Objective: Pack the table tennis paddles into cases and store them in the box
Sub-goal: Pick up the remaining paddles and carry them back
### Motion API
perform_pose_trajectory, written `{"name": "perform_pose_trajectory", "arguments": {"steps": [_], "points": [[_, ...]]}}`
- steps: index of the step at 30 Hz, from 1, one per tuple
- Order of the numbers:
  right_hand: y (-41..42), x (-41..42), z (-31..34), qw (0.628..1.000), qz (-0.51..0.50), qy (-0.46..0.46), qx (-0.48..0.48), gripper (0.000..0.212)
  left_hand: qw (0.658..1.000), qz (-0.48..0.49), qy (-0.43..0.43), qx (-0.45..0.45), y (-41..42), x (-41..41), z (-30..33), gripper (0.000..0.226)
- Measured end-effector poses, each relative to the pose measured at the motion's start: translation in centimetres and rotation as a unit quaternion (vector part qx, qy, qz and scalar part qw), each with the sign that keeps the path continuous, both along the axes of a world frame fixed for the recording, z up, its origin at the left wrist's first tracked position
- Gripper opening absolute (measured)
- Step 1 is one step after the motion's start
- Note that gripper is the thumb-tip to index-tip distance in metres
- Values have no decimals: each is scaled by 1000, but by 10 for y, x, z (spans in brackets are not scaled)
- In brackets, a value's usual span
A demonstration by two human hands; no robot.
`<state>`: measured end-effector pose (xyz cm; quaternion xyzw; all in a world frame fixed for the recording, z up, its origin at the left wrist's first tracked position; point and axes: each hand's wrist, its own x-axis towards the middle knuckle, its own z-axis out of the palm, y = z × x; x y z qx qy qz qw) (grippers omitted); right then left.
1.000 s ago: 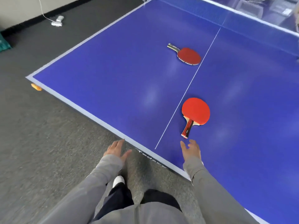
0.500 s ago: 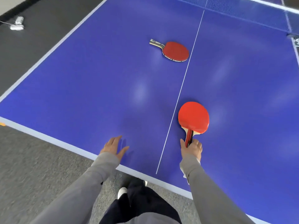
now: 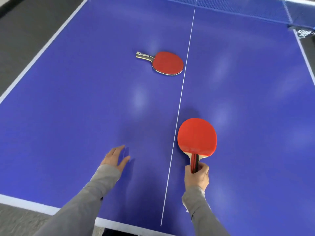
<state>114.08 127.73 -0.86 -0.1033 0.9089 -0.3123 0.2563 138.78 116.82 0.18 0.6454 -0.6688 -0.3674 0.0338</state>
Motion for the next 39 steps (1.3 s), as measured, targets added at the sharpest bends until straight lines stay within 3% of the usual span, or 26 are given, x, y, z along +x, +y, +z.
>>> {"name": "perform_pose_trajectory", "arguments": {"steps": [11, 24, 32, 35, 39], "points": [[-121, -3, 13, 995, -84, 8, -50, 23, 993, -75, -3, -96, -221, -53, 6, 57], [-214, -23, -1, 988, -126, 60, -71, 23, 943, -223, -13, -247, -460, -153, -29, 71], [-231, -29, -8, 985, -128, 80, -79, 25, 902, -303, -52, -302, -497, -161, -47, 41], [-230, -29, -9, 986, -128, 77, -77, 24, 911, -329, -17, -247, -492, -157, -37, 32], [-222, -26, -3, 987, -126, 68, -78, 23, 944, -318, 3, -92, -458, -144, -15, 28]]}}
